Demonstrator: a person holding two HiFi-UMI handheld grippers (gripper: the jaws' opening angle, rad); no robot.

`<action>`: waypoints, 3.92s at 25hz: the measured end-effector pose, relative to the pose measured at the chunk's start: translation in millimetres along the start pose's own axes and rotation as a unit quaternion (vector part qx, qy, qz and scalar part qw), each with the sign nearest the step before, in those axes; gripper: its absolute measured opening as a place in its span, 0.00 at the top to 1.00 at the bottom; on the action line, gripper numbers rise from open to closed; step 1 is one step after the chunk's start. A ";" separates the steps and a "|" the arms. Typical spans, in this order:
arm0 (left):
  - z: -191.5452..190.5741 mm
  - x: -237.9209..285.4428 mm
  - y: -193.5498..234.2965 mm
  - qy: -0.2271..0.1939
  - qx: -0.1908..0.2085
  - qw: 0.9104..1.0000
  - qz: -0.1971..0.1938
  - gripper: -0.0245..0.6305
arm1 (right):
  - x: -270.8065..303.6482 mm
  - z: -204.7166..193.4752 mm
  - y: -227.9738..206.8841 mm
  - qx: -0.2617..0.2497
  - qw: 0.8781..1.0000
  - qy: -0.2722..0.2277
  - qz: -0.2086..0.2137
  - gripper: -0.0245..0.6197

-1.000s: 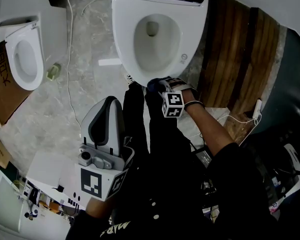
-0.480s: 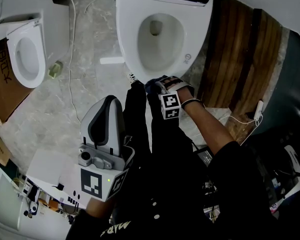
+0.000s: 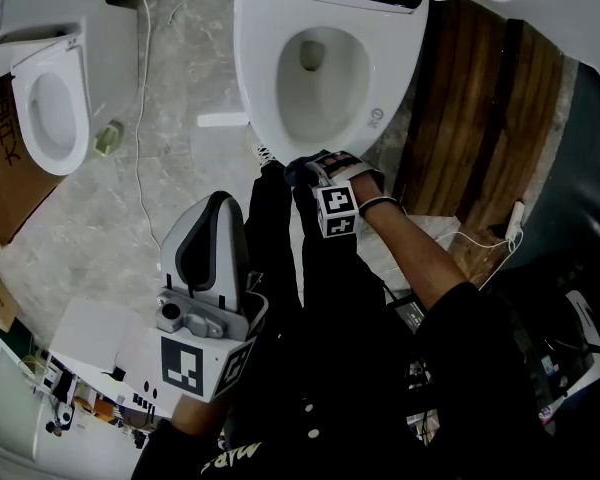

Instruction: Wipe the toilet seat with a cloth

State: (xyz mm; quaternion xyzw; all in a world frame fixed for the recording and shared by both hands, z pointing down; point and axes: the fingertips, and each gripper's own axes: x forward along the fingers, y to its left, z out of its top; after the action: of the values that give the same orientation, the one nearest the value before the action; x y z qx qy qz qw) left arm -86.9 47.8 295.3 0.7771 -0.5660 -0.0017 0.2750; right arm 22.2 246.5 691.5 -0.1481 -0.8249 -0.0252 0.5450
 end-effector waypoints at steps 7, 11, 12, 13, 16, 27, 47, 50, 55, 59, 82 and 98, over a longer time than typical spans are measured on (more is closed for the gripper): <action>-1.6 -0.2 3.9 0.004 -0.001 1.000 0.002 0.95 | 2.2 9.0 -9.0 0.048 0.999 -0.017 -0.001 0.83; 1.8 3.5 4.9 -0.002 -0.004 1.000 0.002 0.95 | 3.6 15.2 -17.1 0.054 0.998 -0.022 0.001 0.83; 1.2 3.5 5.4 -0.001 -0.005 1.000 0.002 0.95 | 4.3 17.3 -19.4 0.055 0.998 -0.023 0.000 0.83; -0.3 2.9 6.2 0.002 -0.006 1.000 0.003 0.95 | 5.1 19.6 -21.7 0.058 0.998 -0.026 -0.002 0.83; -2.1 3.4 9.6 0.009 -0.013 1.000 0.011 0.95 | 6.5 26.1 -31.8 0.073 0.997 -0.034 -0.009 0.83; 0.4 5.5 18.6 0.008 -0.012 1.000 0.008 0.95 | 9.7 42.6 -60.9 0.092 0.994 -0.047 -0.018 0.83; 6.0 11.8 44.4 0.011 -0.023 0.999 0.020 0.95 | 4.3 57.9 -121.0 0.143 0.985 -0.084 -0.038 0.83; 8.0 12.4 48.1 0.009 -0.023 0.999 0.021 0.95 | 2.8 57.5 -130.0 0.141 0.985 -0.087 -0.044 0.83; 10.6 11.7 55.3 0.005 -0.025 0.999 0.027 0.95 | 0.1 56.3 -147.0 0.137 0.985 -0.088 -0.053 0.83; 10.0 12.6 57.6 0.008 -0.025 0.999 0.029 0.95 | -2.3 53.3 -161.9 0.148 0.983 -0.092 -0.059 0.83; 14.2 19.0 67.0 0.008 -0.032 0.999 0.040 0.95 | -21.1 38.6 -246.4 0.231 0.959 -0.103 -0.125 0.83; 15.2 25.3 73.9 0.012 -0.030 0.998 0.049 0.95 | -33.3 29.8 -291.3 0.262 0.944 -0.099 -0.172 0.83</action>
State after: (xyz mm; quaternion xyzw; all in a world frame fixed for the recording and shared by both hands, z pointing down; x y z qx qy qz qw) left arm -147.5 3.7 322.0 0.7398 -0.5998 0.0040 0.3049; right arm -71.5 -32.8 684.2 0.1423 -0.8648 0.1136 0.4678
